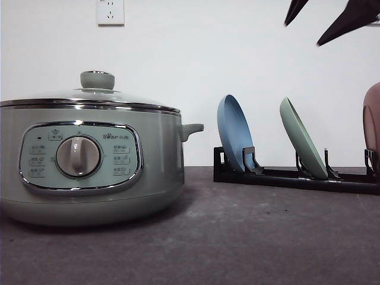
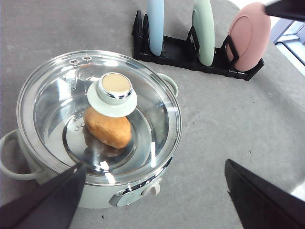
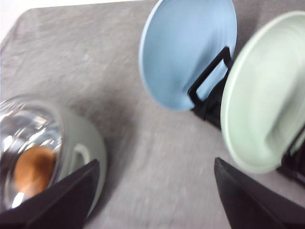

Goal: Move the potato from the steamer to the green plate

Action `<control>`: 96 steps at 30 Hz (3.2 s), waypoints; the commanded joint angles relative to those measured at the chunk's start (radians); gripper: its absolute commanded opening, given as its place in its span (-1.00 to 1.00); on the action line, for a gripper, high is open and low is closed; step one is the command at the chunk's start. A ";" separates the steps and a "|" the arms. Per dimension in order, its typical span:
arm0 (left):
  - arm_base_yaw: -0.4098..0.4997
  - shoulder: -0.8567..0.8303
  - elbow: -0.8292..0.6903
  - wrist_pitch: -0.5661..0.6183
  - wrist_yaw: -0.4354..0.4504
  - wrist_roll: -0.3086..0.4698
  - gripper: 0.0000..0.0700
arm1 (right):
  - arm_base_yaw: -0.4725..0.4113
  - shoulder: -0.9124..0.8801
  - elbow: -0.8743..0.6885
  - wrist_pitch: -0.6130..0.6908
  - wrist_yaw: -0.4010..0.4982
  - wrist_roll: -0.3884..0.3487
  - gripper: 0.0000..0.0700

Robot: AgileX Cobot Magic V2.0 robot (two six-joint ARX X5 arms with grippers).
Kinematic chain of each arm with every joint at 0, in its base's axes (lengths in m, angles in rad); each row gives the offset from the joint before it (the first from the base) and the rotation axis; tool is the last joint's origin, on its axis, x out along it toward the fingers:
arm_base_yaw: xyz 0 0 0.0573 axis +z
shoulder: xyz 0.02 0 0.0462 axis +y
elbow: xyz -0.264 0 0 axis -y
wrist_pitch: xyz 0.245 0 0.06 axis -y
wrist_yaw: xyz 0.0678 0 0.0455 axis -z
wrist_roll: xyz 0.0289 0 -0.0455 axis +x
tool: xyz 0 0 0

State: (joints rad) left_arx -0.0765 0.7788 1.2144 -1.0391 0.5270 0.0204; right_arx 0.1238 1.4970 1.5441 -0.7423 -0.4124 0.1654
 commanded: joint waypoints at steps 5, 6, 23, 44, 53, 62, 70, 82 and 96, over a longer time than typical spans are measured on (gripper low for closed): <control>-0.002 0.005 0.022 0.007 0.005 0.009 0.70 | 0.003 0.165 0.132 0.025 0.068 0.006 0.37; -0.002 0.005 0.022 0.007 0.005 0.009 0.70 | 0.004 0.185 0.136 0.047 0.083 0.006 0.37; -0.002 0.005 0.022 -0.016 0.005 0.009 0.70 | 0.004 0.375 0.139 0.229 0.182 0.020 0.35; -0.002 0.005 0.022 -0.017 0.005 0.009 0.70 | 0.004 0.399 0.139 0.222 0.177 0.024 -0.65; -0.002 0.005 0.022 -0.017 0.005 0.009 0.70 | 0.004 0.399 0.139 0.218 0.150 0.037 -0.97; -0.002 0.005 0.022 -0.017 0.005 0.009 0.70 | 0.004 0.384 0.140 0.225 0.118 0.058 -0.97; -0.002 0.005 0.022 -0.016 0.005 0.009 0.70 | 0.011 0.282 0.145 0.272 0.096 0.064 -0.98; -0.002 0.005 0.022 -0.016 0.005 0.009 0.70 | 0.028 0.069 0.164 0.183 0.037 0.040 -0.98; -0.002 0.005 0.022 -0.016 0.005 0.010 0.70 | 0.164 -0.127 0.164 -0.141 0.078 -0.127 -0.98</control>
State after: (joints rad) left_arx -0.0765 0.7788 1.2148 -1.0657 0.5271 0.0204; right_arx 0.2749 1.3654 1.6859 -0.8730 -0.3427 0.0941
